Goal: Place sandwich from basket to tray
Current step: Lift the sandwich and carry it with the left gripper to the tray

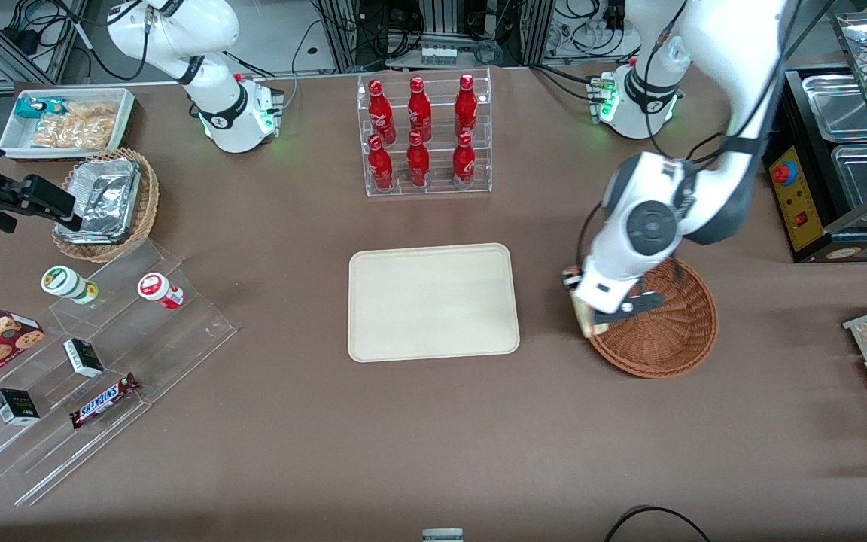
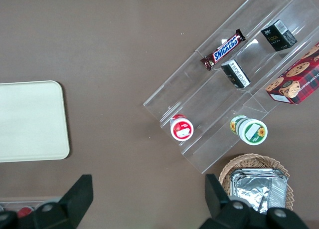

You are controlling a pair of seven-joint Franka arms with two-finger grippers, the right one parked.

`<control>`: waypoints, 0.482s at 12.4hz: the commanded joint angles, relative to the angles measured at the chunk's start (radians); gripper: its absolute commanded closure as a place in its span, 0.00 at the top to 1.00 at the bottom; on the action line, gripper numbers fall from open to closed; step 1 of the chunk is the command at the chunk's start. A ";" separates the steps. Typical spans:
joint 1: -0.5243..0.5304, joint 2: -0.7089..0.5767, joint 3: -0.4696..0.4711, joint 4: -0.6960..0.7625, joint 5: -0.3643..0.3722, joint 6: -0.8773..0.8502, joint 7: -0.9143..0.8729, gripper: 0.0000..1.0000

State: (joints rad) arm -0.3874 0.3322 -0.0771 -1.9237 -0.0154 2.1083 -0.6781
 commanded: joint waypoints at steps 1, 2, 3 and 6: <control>-0.103 0.120 0.013 0.141 -0.003 -0.021 -0.099 0.07; -0.141 0.148 0.013 0.162 -0.003 -0.007 -0.128 0.06; -0.178 0.177 0.013 0.187 -0.006 0.024 -0.152 0.05; -0.237 0.243 0.013 0.285 -0.012 0.039 -0.208 0.04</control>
State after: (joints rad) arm -0.5903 0.5222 -0.0782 -1.7352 -0.0159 2.1615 -0.8589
